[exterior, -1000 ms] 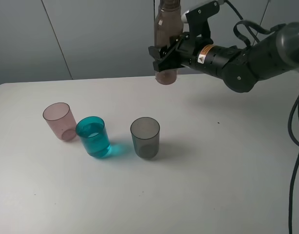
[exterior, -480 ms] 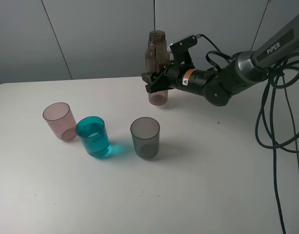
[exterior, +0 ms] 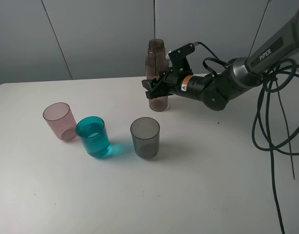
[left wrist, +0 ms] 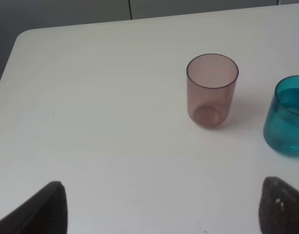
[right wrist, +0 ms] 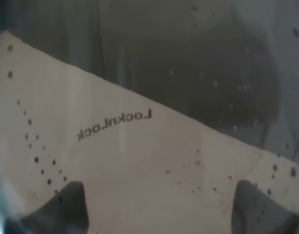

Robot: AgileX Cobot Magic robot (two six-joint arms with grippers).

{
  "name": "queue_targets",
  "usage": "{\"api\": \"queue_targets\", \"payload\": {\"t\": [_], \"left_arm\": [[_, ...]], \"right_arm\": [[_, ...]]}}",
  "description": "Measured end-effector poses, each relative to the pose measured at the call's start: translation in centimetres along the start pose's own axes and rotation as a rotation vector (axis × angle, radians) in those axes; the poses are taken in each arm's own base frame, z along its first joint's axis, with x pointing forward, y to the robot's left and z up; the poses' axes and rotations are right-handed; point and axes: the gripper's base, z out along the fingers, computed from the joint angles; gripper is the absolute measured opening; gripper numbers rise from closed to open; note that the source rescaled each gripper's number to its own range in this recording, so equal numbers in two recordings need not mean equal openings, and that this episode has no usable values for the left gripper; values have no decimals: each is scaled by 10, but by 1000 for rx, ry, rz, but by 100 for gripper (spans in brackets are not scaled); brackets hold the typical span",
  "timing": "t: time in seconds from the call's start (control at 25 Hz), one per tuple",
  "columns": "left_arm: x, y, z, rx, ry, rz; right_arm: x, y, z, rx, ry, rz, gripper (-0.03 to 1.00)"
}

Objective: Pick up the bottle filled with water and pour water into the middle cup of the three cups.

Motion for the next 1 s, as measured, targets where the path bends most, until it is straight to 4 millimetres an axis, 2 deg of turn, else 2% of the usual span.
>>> {"api": "queue_targets", "payload": {"t": [0.4, 0.44, 0.48, 0.52, 0.56, 0.64, 0.76, 0.88, 1.0], "left_arm": [[0, 0, 0, 0, 0, 0], [0, 0, 0, 0, 0, 0], [0, 0, 0, 0, 0, 0], [0, 0, 0, 0, 0, 0], [0, 0, 0, 0, 0, 0], [0, 0, 0, 0, 0, 0], [0, 0, 0, 0, 0, 0], [0, 0, 0, 0, 0, 0], [0, 0, 0, 0, 0, 0]], "right_arm": [[0, 0, 0, 1, 2, -2, 2], [0, 0, 0, 1, 5, -2, 19], [0, 0, 0, 4, 12, -3, 57], [0, -1, 0, 6, 19, -3, 79], [-1, -1, -1, 10, 28, -5, 91], [-3, -1, -4, 16, 40, -7, 98], [-7, 2, -14, 16, 45, -6, 99], [-6, 5, -29, 18, 70, 0, 99], [-7, 4, -54, 41, 103, 13, 99]]}}
